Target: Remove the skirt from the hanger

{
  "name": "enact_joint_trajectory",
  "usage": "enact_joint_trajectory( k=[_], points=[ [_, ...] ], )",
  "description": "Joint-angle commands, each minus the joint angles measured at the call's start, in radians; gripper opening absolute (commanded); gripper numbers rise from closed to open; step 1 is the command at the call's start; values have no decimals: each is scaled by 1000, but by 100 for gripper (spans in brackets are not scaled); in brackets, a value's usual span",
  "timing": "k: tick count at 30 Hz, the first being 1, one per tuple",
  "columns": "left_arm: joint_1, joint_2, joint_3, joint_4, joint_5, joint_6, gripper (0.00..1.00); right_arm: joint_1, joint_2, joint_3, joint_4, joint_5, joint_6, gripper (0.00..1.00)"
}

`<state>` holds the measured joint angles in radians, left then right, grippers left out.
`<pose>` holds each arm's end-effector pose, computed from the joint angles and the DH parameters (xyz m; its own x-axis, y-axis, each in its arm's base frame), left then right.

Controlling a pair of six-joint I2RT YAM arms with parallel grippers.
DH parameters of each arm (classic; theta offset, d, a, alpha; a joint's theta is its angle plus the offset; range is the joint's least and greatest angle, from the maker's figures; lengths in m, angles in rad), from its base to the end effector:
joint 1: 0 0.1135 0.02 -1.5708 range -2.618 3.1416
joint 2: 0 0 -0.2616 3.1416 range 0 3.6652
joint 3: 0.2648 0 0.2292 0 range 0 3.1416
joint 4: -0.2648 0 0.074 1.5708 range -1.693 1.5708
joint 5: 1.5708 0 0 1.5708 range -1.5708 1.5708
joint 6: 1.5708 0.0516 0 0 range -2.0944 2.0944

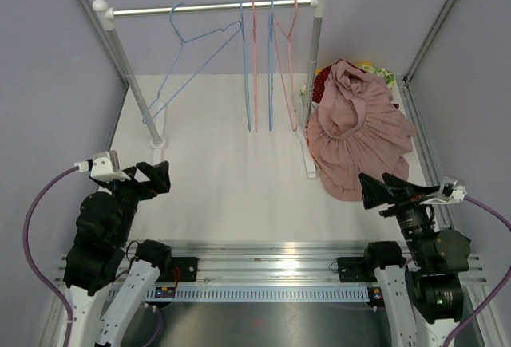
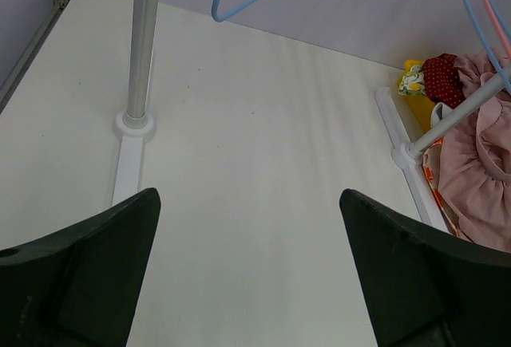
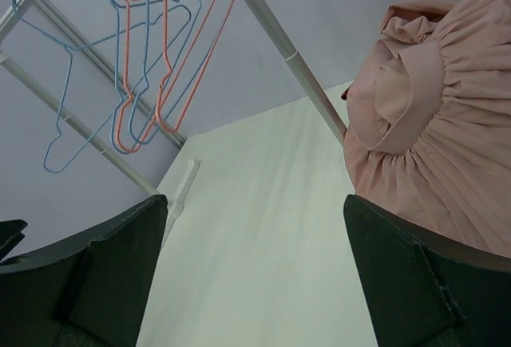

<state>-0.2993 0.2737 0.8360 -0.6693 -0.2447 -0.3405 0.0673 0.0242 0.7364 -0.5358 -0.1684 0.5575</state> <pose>0.0483 -0.0018 0.3396 -0.1149 -0.3036 -0.9458 0.0186 0.9513 -0.3077 0.0090 0.0093 0.3317 0.0264 0.5246 -0.8510 -0.2886 0.8190 0.4959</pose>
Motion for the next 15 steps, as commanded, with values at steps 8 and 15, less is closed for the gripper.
enact_joint_trajectory(
  k=[8, 15],
  points=[
    [-4, -7, -17, 39, -41, -2, 99, 9, 13, -12, -33, -36, -11, 99],
    [-4, 7, -12, 34, -27, 1, 99, 12, 13, -17, -36, -31, -7, 100]
  ],
)
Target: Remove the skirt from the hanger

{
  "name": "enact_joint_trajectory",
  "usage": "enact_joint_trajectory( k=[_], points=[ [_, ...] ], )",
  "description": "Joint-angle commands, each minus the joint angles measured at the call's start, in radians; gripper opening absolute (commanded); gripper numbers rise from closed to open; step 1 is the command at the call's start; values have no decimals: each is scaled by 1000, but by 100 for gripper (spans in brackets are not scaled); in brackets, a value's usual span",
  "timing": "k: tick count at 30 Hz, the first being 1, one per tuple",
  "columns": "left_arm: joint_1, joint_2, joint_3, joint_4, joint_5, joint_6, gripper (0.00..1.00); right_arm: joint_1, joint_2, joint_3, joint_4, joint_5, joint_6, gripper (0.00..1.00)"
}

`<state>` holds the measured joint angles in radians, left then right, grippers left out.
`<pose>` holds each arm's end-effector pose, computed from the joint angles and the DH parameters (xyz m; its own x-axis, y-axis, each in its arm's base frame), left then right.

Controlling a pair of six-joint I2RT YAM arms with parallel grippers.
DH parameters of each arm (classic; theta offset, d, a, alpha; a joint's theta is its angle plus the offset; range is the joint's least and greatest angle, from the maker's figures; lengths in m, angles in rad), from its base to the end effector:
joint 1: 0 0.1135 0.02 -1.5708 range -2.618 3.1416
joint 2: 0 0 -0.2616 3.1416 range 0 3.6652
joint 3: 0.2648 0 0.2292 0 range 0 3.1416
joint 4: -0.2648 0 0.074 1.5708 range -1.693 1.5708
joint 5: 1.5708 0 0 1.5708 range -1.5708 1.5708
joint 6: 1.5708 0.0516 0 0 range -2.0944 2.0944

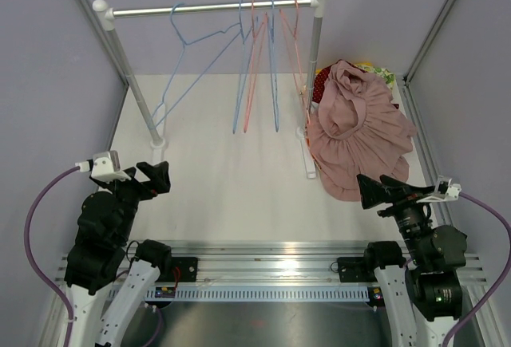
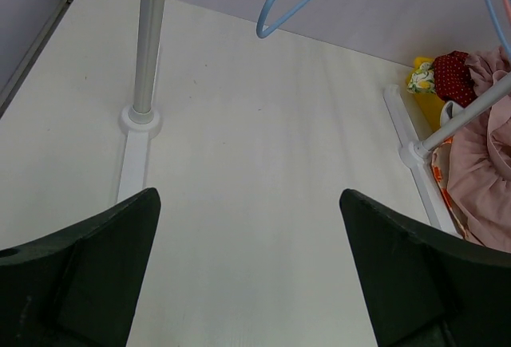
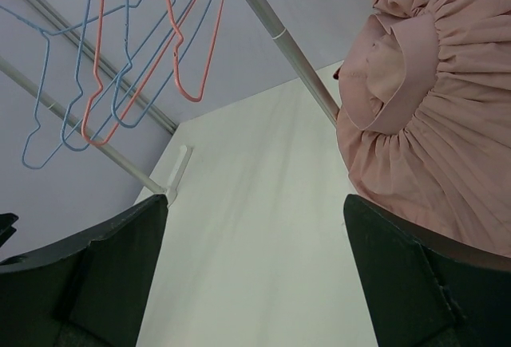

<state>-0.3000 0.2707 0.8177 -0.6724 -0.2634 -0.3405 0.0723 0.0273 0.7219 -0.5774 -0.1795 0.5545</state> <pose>0.0503 -0.0015 0.3343 -0.1255 -0.2987 -0.9461 -0.0036 0.9537 -0.3006 0.0133 0.0102 0.3229 -0.0314 0.5172 -0.8553 -0.2722 0.8190 0.5052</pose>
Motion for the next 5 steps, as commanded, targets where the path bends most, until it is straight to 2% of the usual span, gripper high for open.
enact_joint_trajectory(
  k=[1, 5],
  points=[
    [-4, 12, 6, 36, -8, 1, 99, 7, 13, -4, 5, -12, 1, 99],
    [-4, 16, 11, 28, -26, -8, 99, 11, 16, -7, 5, -26, 2, 100]
  ],
)
